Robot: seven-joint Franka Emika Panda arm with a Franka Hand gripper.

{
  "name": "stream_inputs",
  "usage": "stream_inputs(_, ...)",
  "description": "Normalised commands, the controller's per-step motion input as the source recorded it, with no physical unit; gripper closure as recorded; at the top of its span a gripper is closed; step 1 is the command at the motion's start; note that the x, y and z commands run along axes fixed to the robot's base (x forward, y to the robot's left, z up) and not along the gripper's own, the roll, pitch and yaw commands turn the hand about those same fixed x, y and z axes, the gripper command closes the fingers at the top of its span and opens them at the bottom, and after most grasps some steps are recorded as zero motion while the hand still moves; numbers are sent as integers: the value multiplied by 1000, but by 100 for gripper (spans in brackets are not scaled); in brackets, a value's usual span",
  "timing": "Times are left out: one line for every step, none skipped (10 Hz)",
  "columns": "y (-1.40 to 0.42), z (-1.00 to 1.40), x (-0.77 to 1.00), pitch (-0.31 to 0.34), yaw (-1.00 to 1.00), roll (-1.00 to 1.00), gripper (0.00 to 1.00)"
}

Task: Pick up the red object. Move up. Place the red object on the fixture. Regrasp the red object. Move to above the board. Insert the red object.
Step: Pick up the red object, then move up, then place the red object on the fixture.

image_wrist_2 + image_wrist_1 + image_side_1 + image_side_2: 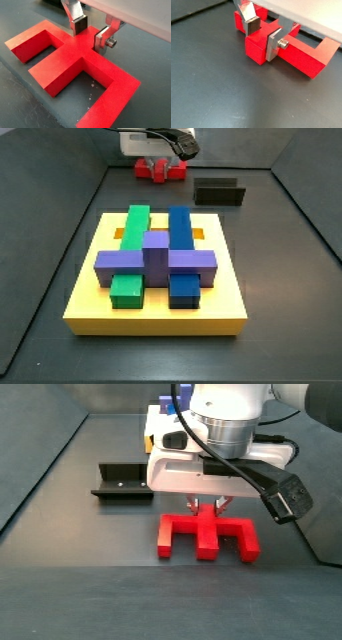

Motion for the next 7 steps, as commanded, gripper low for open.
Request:
stream_inputs(0, 0, 0, 0, 0, 0, 100)
stream_inputs(0, 833, 0, 0, 0, 0, 100)
stream_inputs(69, 848, -16, 8, -73, 11, 100)
stream_inputs(59, 685, -70, 52, -88, 3, 100)
stream_inputs(25, 282, -24, 30, -49, 21, 100)
stream_inputs(0, 0, 40, 0, 0, 0, 100)
stream_inputs(-123, 0, 323, 0, -137, -171, 100)
